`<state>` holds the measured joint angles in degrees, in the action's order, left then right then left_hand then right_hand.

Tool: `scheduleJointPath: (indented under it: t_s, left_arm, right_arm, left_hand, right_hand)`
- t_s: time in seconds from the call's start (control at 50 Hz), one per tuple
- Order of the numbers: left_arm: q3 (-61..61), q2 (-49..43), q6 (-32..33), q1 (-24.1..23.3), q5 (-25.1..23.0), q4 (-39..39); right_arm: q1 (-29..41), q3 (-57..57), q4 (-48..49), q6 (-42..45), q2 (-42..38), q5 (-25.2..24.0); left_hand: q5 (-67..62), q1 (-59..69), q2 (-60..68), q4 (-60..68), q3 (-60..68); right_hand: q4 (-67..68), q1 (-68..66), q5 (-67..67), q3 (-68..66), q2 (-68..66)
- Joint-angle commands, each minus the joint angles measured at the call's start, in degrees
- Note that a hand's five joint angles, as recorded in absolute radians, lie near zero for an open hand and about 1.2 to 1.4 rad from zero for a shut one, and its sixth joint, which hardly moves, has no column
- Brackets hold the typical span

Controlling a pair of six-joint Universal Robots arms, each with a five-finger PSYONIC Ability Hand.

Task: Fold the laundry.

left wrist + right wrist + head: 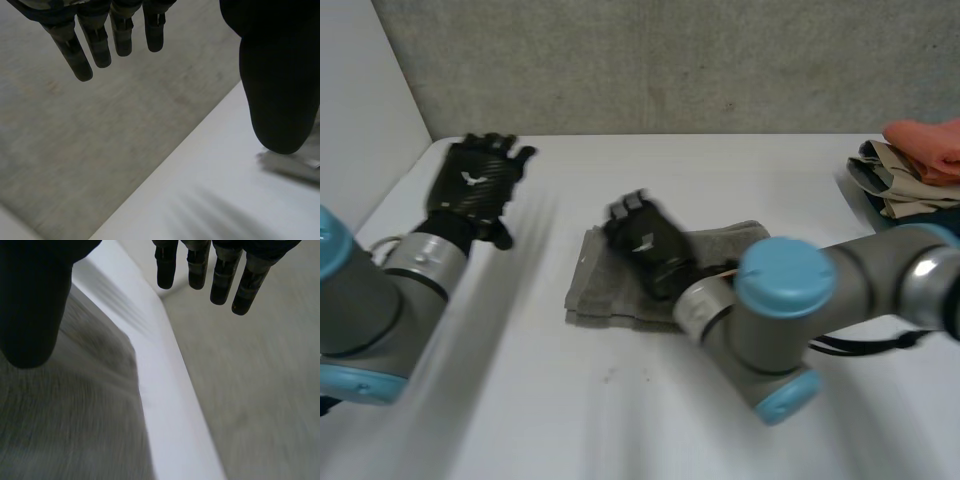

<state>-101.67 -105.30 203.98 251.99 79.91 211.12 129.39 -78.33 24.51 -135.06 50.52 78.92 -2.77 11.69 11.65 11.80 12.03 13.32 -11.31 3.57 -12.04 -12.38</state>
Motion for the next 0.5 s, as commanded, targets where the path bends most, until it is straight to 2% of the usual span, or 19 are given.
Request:
scheduleJointPath:
  t_s: [0.02,0.08,0.16,0.2,0.22,0.26,0.28,0.42,0.5]
  left_arm:
    - [4.01,-5.87,0.10,-9.40,0.07,0.08]
    - [5.94,-8.76,0.10,-13.17,0.51,0.17]
    - [7.18,-10.71,0.10,-15.56,0.77,0.08]
    - [7.18,-10.71,0.10,-15.56,0.77,0.08]
    - [7.10,-10.63,0.10,-15.48,0.69,-0.27]
    - [7.01,-10.62,0.19,-15.48,0.77,-0.36]
    - [6.83,-10.45,0.19,-15.39,0.77,-0.45]
    - [4.90,-6.94,0.01,-11.53,0.42,-1.06]
    - [3.67,-4.74,-0.08,-8.89,0.42,-1.15]
  right_arm:
    - [-9.06,-11.49,-8.32,-23.21,11.18,3.70]
    - [-12.92,-13.69,-12.02,-26.30,11.09,2.12]
    - [-16.80,-15.54,-13.87,-25.43,10.22,1.24]
    - [-18.20,-15.80,-14.22,-24.47,8.90,1.33]
    - [-19.51,-15.89,-14.48,-22.72,8.20,1.41]
    - [-20.66,-15.72,-14.66,-20.60,7.93,1.76]
    - [-21.02,-15.63,-14.58,-19.37,8.02,2.03]
    - [-21.46,-11.77,-14.14,-6.19,8.81,3.96]
    - [-17.96,-7.73,-14.22,1.01,10.21,5.72]
  left_hand:
    - [1.72,-0.63,-0.59,-0.74,-0.97]
    - [1.72,-0.63,-0.59,-0.74,-0.97]
    - [1.89,-0.80,-0.76,-0.91,-1.14]
    - [1.89,-0.80,-0.76,-0.91,-1.14]
    - [1.89,-0.80,-0.76,-0.91,-1.14]
    - [1.72,-0.63,-0.59,-0.74,-0.97]
    - [1.72,-0.63,-0.59,-0.74,-0.97]
    - [1.89,-0.80,-0.76,-0.91,-1.14]
    - [1.89,-0.80,-0.76,-0.91,-1.14]
  right_hand:
    - [-3.32,1.31,-3.57,2.04,2.38]
    - [-3.32,1.31,-3.57,2.04,2.38]
    - [-1.10,-0.91,-1.35,-0.18,0.17]
    - [13.17,-15.18,12.92,-14.45,-14.11]
    - [36.73,-38.74,36.48,-38.01,-37.67]
    - [62.91,-64.92,62.66,-64.19,-63.85]
    - [66.65,-68.66,66.40,-67.92,-67.58]
    - [66.68,-68.69,66.43,-67.96,-67.62]
    - [66.68,-68.69,66.43,-67.96,-67.62]
